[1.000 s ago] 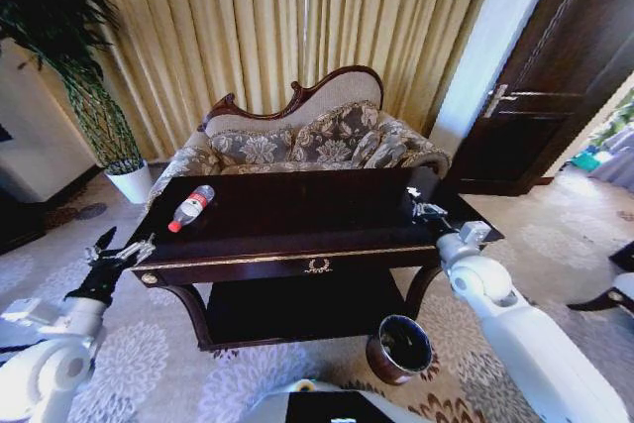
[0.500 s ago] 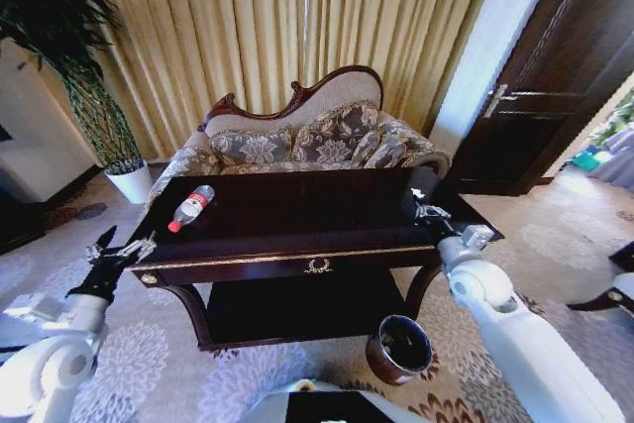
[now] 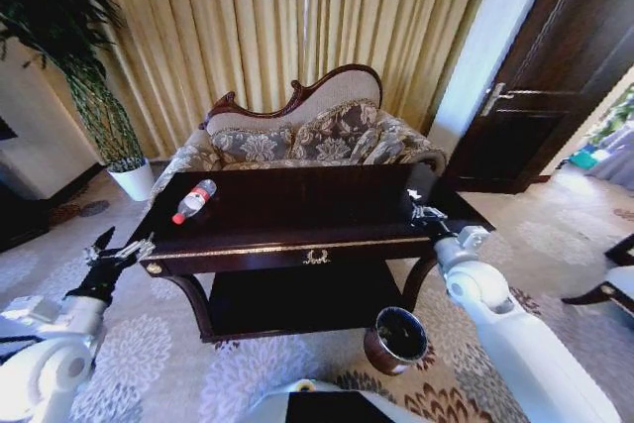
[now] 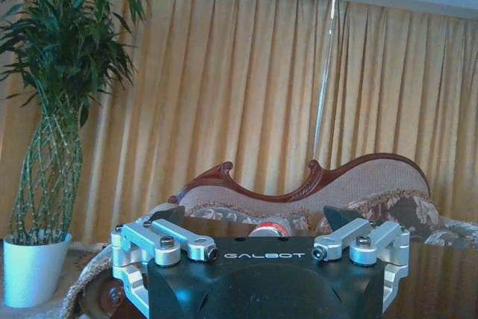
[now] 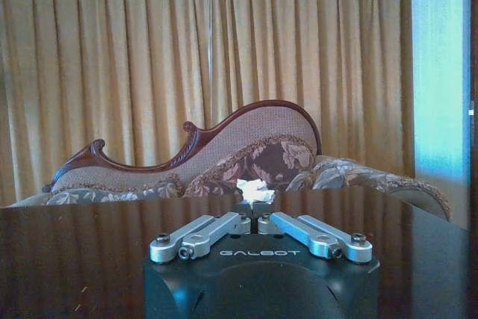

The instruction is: Move to the front of the table and place the trash on the table into the trash bin.

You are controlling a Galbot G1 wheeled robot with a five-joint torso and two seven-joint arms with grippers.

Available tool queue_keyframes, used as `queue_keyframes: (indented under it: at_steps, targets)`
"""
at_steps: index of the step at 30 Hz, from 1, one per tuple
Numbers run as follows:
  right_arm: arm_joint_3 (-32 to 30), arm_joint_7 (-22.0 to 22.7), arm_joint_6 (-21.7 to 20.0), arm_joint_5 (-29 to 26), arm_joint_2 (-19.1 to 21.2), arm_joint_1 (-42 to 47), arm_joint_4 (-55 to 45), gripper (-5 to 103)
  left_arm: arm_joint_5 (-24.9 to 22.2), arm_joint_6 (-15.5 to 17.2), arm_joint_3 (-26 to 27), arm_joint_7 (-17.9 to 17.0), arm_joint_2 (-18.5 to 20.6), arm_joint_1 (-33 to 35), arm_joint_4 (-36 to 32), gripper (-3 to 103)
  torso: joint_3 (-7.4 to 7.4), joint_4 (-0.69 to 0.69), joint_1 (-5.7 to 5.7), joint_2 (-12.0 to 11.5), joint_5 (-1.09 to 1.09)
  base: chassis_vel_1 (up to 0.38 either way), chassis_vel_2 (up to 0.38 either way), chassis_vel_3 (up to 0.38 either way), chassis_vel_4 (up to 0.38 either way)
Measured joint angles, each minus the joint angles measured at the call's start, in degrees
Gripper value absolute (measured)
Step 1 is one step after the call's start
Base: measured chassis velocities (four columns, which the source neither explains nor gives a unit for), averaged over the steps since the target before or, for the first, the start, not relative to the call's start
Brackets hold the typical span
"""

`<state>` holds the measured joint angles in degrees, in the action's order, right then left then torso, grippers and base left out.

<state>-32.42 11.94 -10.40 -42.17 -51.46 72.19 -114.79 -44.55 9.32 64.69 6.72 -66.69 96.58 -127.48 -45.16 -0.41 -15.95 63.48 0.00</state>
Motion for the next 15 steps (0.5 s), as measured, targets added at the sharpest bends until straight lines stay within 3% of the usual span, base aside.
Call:
queue_keyframes:
  at_steps: [15]
  targets:
    - [1.5,0.0,0.0,1.2,-0.6,0.1,0.3,0,0.0,-0.2,0.2,0.1,-0.5,0.3,0.0,100,0.0,0.01,0.0,0.0,0.0,0.127,-0.117,-0.124,0.114]
